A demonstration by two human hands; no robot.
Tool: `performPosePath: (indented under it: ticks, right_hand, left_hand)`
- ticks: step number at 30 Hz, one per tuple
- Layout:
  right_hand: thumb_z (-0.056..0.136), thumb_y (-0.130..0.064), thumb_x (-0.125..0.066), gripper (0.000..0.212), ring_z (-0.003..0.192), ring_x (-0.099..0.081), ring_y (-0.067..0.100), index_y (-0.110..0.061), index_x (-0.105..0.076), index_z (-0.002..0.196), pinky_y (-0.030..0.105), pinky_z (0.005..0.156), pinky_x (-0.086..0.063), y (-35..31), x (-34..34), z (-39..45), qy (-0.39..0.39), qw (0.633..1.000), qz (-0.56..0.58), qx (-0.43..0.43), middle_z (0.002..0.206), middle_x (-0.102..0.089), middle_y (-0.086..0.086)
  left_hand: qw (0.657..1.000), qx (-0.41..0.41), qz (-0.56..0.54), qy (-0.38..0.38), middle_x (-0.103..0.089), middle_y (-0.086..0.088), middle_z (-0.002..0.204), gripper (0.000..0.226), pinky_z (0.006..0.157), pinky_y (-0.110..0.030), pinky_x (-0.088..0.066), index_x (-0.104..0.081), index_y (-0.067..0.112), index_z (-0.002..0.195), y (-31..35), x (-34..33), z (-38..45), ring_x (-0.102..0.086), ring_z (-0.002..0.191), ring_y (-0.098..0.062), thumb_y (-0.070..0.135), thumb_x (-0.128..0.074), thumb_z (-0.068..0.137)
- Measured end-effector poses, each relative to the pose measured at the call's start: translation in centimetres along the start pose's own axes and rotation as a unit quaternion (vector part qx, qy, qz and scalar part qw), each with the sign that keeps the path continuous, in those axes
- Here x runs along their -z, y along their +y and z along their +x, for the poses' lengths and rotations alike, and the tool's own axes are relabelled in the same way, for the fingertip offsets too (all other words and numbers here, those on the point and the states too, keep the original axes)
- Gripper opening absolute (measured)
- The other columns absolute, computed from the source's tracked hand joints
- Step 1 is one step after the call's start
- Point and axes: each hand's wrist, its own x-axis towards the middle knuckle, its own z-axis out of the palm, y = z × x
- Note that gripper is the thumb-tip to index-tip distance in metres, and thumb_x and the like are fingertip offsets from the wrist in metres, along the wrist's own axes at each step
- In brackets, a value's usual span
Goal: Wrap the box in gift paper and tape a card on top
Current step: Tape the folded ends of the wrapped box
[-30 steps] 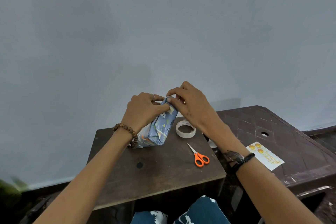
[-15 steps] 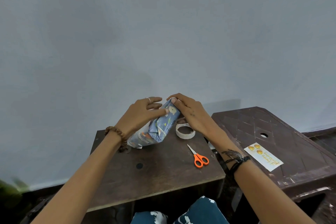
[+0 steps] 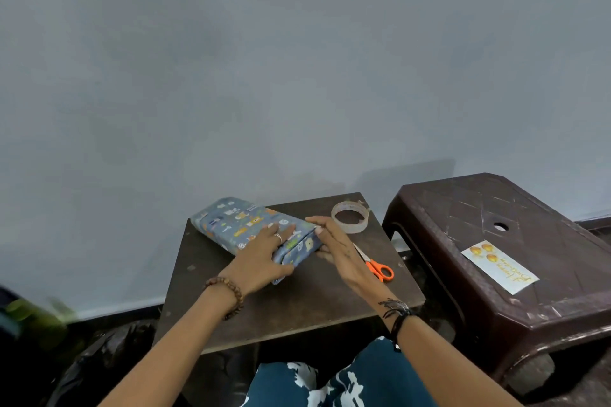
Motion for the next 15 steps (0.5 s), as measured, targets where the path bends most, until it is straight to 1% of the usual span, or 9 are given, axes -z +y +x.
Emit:
performPosePath:
  ticks: [2,4,6,7,8,10,12,15]
  right_hand:
    - [0.099,-0.016,-0.04,0.022,0.104,-0.055,0.002,-0.014,-0.052,0.117,0.012,0.086,-0.045,1.7,0.6,-0.1,-0.019,0.999,-0.044,0.0,0.113,-0.058,-0.003]
    - [0.097,-0.006,-0.044,0.023,0.099,-0.054,-0.008,-0.006,-0.056,0.116,0.006,0.085,-0.04,2.8,1.6,0.2,-0.05,0.991,-0.127,0.004,0.112,-0.06,-0.003]
    - [0.092,0.001,-0.047,0.025,0.098,-0.057,-0.005,-0.005,-0.061,0.112,0.004,0.085,-0.04,3.4,2.3,1.0,-0.083,0.972,-0.22,0.003,0.112,-0.065,0.002]
    - [0.09,0.0,-0.051,0.025,0.097,-0.059,-0.002,-0.008,-0.063,0.11,0.006,0.086,-0.042,3.5,2.7,1.5,-0.09,0.962,-0.256,0.004,0.11,-0.067,0.003]
    - [0.089,-0.004,-0.054,0.023,0.096,-0.061,0.0,-0.011,-0.065,0.108,0.011,0.087,-0.045,3.5,3.0,2.1,-0.089,0.955,-0.281,0.007,0.107,-0.069,0.001]
    - [0.088,-0.014,-0.059,0.019,0.091,-0.062,0.003,-0.018,-0.068,0.104,0.022,0.085,-0.049,3.2,3.7,3.2,-0.058,0.947,-0.315,0.012,0.097,-0.07,-0.004]
    - [0.088,-0.018,-0.058,0.016,0.084,-0.059,0.003,-0.02,-0.069,0.1,0.021,0.078,-0.045,2.5,4.7,4.6,-0.004,0.941,-0.338,0.018,0.089,-0.068,-0.007]
    - [0.09,-0.018,-0.055,0.017,0.078,-0.057,0.002,-0.018,-0.07,0.098,0.019,0.073,-0.041,1.4,6.8,7.2,0.076,0.923,-0.374,0.036,0.09,-0.069,-0.005]
  left_hand:
    - [0.998,0.02,0.058,-0.017,-0.004,0.002,0.157,0.077,0.117,-0.042,-0.009,-0.01,0.03,0.148,-1.1,-1.6,0.4,-0.001,0.145,-0.014,0.03,-0.058,0.088]
    - [0.989,0.039,0.135,-0.048,-0.002,0.004,0.156,0.073,0.114,-0.053,-0.005,-0.009,0.03,0.149,-1.9,-2.9,0.9,-0.001,0.145,-0.015,0.033,-0.053,0.09]
    - [0.981,0.042,0.175,-0.071,-0.001,0.003,0.157,0.07,0.112,-0.055,-0.003,-0.009,0.028,0.149,-2.3,-3.8,1.3,-0.007,0.144,-0.016,0.031,-0.049,0.092]
    - [0.98,0.044,0.18,-0.075,0.0,0.003,0.157,0.069,0.112,-0.054,-0.002,-0.009,0.028,0.149,-2.4,-4.1,1.6,-0.008,0.144,-0.016,0.03,-0.048,0.093]
    - [0.979,0.045,0.182,-0.075,0.0,0.003,0.157,0.069,0.111,-0.055,-0.002,-0.009,0.027,0.149,-2.4,-4.3,1.9,-0.008,0.144,-0.016,0.031,-0.048,0.092]
    - [0.979,0.039,0.188,-0.073,-0.001,0.006,0.157,0.067,0.11,-0.057,-0.001,-0.011,0.027,0.149,-2.2,-4.3,2.6,-0.004,0.145,-0.013,0.037,-0.046,0.093]
    - [0.979,0.013,0.19,-0.069,-0.002,0.008,0.157,0.066,0.11,-0.058,0.001,-0.012,0.027,0.149,-1.5,-4.0,3.7,0.001,0.145,-0.01,0.044,-0.043,0.093]
    - [0.982,-0.042,0.178,-0.055,-0.008,0.007,0.157,0.062,0.112,-0.055,0.003,-0.017,0.022,0.148,0.1,-3.6,6.2,0.004,0.145,-0.01,0.041,-0.041,0.095]
